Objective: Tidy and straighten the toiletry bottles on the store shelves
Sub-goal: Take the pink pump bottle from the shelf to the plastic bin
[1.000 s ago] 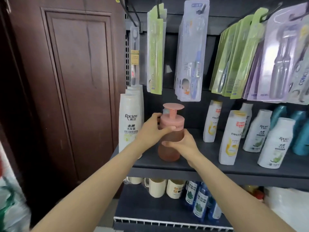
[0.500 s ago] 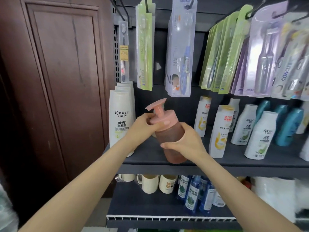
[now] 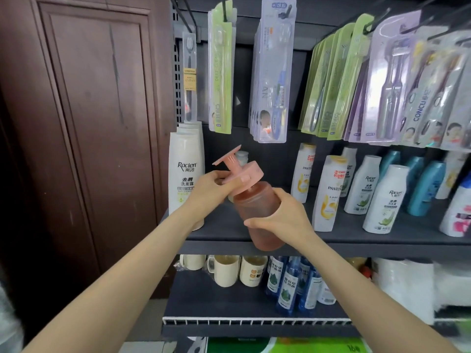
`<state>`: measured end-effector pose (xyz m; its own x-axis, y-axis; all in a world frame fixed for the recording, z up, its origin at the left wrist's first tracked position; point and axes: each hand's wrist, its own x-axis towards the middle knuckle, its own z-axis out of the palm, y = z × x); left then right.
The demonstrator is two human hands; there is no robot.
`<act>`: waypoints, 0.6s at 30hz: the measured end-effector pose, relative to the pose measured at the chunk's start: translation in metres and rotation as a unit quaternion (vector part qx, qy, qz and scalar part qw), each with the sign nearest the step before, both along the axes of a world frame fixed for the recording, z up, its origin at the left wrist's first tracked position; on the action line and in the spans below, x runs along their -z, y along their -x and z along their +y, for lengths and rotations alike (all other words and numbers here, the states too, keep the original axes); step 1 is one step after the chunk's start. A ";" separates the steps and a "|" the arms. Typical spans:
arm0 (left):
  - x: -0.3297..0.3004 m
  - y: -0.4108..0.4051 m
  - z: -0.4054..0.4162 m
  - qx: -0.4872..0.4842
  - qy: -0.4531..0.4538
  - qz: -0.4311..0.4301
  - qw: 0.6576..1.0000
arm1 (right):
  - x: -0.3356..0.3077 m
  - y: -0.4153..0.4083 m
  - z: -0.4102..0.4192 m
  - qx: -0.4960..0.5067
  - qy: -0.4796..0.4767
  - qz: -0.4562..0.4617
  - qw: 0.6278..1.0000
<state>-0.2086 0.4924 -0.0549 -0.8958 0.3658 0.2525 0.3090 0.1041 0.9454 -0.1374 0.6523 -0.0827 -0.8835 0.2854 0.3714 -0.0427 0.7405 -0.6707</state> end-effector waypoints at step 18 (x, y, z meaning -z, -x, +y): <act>-0.014 -0.064 0.122 0.130 0.073 0.068 0.987 | -0.008 -0.101 0.088 0.084 0.104 0.030 0.991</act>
<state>-0.1447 0.6141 -0.0408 -0.7285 0.6202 0.2909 0.4654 0.1365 0.8745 -0.0368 0.7404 -0.0751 -0.7957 0.5021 0.3387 0.0251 0.5862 -0.8098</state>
